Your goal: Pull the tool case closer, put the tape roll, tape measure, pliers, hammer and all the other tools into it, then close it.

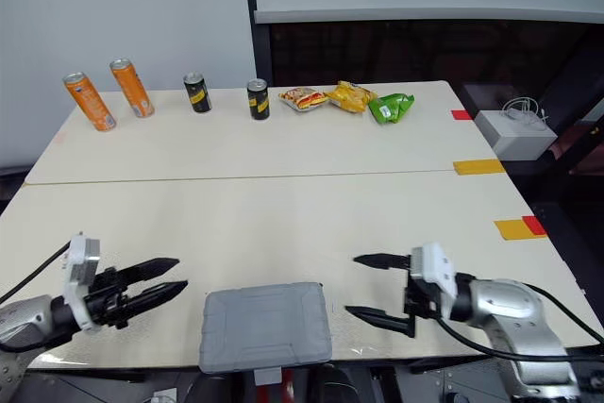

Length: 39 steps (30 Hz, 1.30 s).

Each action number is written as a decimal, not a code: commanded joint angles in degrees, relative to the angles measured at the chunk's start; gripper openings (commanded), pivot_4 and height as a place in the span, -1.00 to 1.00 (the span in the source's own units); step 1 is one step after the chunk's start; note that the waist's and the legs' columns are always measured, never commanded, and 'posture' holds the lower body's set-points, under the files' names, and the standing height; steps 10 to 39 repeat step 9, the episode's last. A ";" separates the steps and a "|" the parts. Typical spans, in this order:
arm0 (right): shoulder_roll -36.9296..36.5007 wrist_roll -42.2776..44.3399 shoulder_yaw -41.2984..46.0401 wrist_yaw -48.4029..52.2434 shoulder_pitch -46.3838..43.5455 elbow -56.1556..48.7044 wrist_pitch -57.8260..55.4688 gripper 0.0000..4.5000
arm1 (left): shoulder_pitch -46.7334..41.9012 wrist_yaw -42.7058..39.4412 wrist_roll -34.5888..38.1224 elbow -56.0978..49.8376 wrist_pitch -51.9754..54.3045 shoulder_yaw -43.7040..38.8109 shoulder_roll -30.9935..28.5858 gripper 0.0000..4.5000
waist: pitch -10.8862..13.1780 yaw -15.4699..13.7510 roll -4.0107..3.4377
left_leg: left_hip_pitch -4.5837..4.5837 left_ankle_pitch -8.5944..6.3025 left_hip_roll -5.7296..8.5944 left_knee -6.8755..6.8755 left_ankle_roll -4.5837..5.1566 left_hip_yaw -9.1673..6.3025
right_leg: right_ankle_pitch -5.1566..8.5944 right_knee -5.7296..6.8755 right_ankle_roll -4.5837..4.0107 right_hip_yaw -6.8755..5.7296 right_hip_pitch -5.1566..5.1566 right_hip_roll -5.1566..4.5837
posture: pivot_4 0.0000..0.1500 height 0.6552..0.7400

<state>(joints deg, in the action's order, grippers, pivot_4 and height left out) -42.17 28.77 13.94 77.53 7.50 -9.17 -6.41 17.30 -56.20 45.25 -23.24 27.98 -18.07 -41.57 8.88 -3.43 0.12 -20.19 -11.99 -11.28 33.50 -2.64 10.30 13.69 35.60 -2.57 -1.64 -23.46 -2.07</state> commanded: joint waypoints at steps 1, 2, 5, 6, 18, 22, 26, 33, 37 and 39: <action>-2.00 1.40 6.12 2.77 3.62 3.09 4.85 1.00 | 6.11 -3.22 -3.78 2.04 -4.75 -5.32 -0.89 0.98 | 0.00 0.29 0.00 | 0.00 -0.01 0.00 0.00 0.02 0.00 | 0.00 -0.04 0.00 0.00 0.02 0.00 | 1.00 1.00; -2.32 1.59 7.64 3.17 4.75 4.34 5.75 1.00 | 8.19 -4.06 -5.47 3.50 -6.56 -6.41 -0.85 0.98 | 0.00 0.47 0.01 | 0.03 -0.02 0.00 0.00 0.03 0.01 | 0.00 -0.08 0.00 0.00 0.04 0.00 | 1.00 1.00; -2.95 2.06 11.09 3.89 7.26 7.18 7.67 1.00 | 11.27 -4.76 -7.82 7.29 -8.91 -8.74 -0.60 0.98 | 0.00 0.61 0.02 | 0.11 -0.05 0.00 0.00 0.08 0.02 | -0.01 -0.15 -0.01 0.00 0.13 -0.01 | 1.00 1.00; -3.03 2.07 11.57 4.16 7.64 7.82 8.18 1.00 | 11.44 -4.76 -8.27 7.79 -9.33 -8.89 -0.49 0.98 | 0.00 0.56 0.02 | 0.16 -0.08 0.00 0.00 0.03 0.02 | -0.01 -0.18 -0.01 -0.01 0.17 -0.01 | 1.00 1.00; -2.85 1.91 12.13 5.02 8.52 10.19 9.84 1.00 | 10.94 -4.57 -9.59 9.43 -9.97 -8.26 -0.32 0.98 | 0.00 0.42 0.03 | 0.41 -0.16 0.00 0.01 -0.11 0.01 | 0.15 -0.24 0.32 -0.03 0.48 -0.03 | 1.00 1.00; -2.85 1.91 12.13 5.02 8.52 10.19 9.84 1.00 | 10.94 -4.57 -9.59 9.43 -9.97 -8.26 -0.32 0.98 | 0.00 0.42 0.03 | 0.41 -0.16 0.00 0.01 -0.11 0.01 | 0.15 -0.24 0.32 -0.03 0.48 -0.03 | 1.00 1.00; -2.85 1.91 12.13 5.02 8.52 10.19 9.84 1.00 | 10.94 -4.57 -9.59 9.43 -9.97 -8.26 -0.32 0.98 | 0.00 0.42 0.03 | 0.41 -0.16 0.00 0.01 -0.11 0.01 | 0.15 -0.24 0.32 -0.03 0.48 -0.03 | 1.00 1.00; -2.85 1.91 12.13 5.02 8.52 10.19 9.84 1.00 | 10.94 -4.57 -9.59 9.43 -9.97 -8.26 -0.32 0.98 | 0.00 0.42 0.03 | 0.41 -0.16 0.00 0.01 -0.11 0.01 | 0.15 -0.24 0.32 -0.03 0.48 -0.03 | 1.00 1.00; -2.85 1.91 12.13 5.02 8.52 10.19 9.84 1.00 | 10.94 -4.57 -9.59 9.43 -9.97 -8.26 -0.32 0.98 | 0.00 0.42 0.03 | 0.41 -0.16 0.00 0.01 -0.11 0.01 | 0.15 -0.24 0.32 -0.03 0.48 -0.03 | 1.00 1.00; -2.85 1.91 12.13 5.02 8.52 10.19 9.84 1.00 | 10.94 -4.57 -9.59 9.43 -9.97 -8.26 -0.32 0.98 | 0.00 0.42 0.03 | 0.41 -0.16 0.00 0.01 -0.11 0.01 | 0.15 -0.24 0.32 -0.03 0.48 -0.03 | 1.00 1.00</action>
